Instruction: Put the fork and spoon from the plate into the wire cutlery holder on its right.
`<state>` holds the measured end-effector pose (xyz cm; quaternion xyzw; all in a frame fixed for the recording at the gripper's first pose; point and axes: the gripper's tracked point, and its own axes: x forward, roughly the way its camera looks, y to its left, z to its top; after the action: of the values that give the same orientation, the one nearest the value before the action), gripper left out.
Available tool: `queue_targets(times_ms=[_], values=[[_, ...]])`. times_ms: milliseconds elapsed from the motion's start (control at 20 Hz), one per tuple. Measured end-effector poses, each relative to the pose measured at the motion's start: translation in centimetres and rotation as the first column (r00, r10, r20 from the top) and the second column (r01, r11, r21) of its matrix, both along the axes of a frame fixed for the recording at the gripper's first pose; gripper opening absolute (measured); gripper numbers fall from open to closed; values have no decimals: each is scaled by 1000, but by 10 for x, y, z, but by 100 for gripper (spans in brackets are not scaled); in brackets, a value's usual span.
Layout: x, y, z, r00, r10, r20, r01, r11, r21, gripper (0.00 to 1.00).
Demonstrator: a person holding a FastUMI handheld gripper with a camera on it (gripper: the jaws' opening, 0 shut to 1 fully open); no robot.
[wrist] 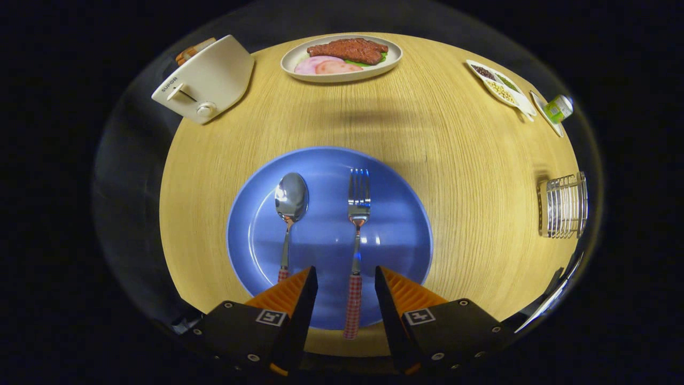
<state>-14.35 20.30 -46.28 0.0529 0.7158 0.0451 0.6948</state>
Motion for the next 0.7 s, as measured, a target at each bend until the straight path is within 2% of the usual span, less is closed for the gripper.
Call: queue_targets(times_ms=[150,300,450,500,700], values=[[-4,-3,-7,1000,-2,-11,1,1000,-20,50],[-8,0,-11,999,-23,-33,22,1000,-15,28],[-9,0,-11,999,-35,-33,35,999,-15,13],[-7,-1,-9,1000,-27,-14,26,1000,-15,10],[4,-6,8,997,-25,76,26,1000,-6,9]])
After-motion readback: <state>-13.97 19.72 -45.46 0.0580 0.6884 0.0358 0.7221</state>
